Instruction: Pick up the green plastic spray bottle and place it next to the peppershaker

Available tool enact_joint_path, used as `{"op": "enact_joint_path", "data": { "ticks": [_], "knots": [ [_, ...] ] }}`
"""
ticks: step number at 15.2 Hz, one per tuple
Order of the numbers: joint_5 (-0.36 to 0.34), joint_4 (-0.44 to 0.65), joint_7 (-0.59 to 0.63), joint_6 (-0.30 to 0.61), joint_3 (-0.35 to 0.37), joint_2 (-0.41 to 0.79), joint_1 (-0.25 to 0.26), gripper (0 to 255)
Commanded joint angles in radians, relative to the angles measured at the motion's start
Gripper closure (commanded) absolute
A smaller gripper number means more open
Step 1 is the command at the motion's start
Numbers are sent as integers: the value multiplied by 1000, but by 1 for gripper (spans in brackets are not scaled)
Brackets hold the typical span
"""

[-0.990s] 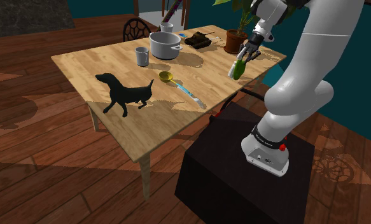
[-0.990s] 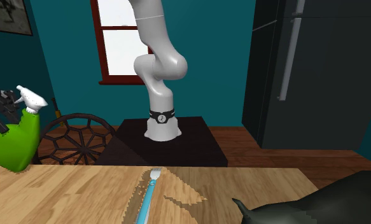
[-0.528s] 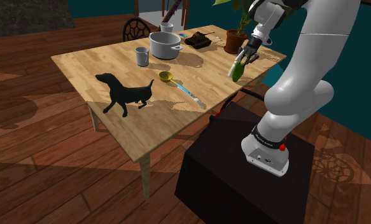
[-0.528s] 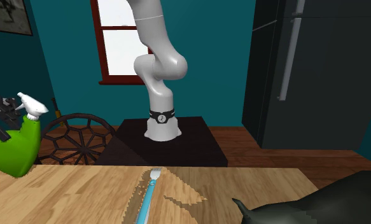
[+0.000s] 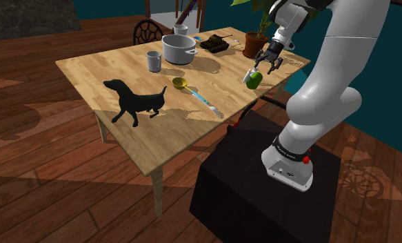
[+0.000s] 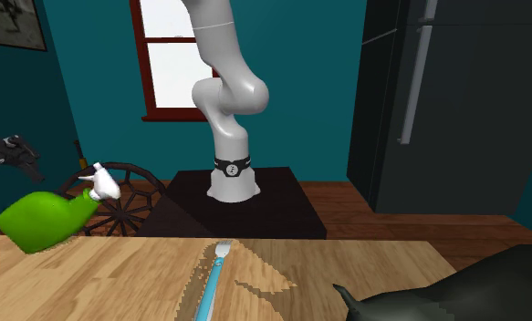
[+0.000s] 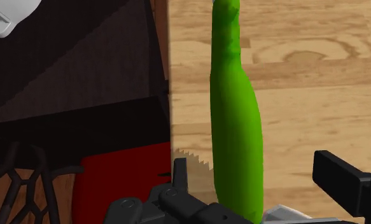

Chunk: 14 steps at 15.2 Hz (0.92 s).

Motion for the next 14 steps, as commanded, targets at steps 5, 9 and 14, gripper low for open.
{"op": "enact_joint_path", "data": {
  "ticks": [5, 9, 14],
  "knots": [
    [-14, 104, 9, -98, -12, 9, -25, 0],
    [-17, 133, 11, -124, -14, 13, -32, 0],
    [-16, 133, 11, -123, -14, 13, -32, 0]
  ]
}}
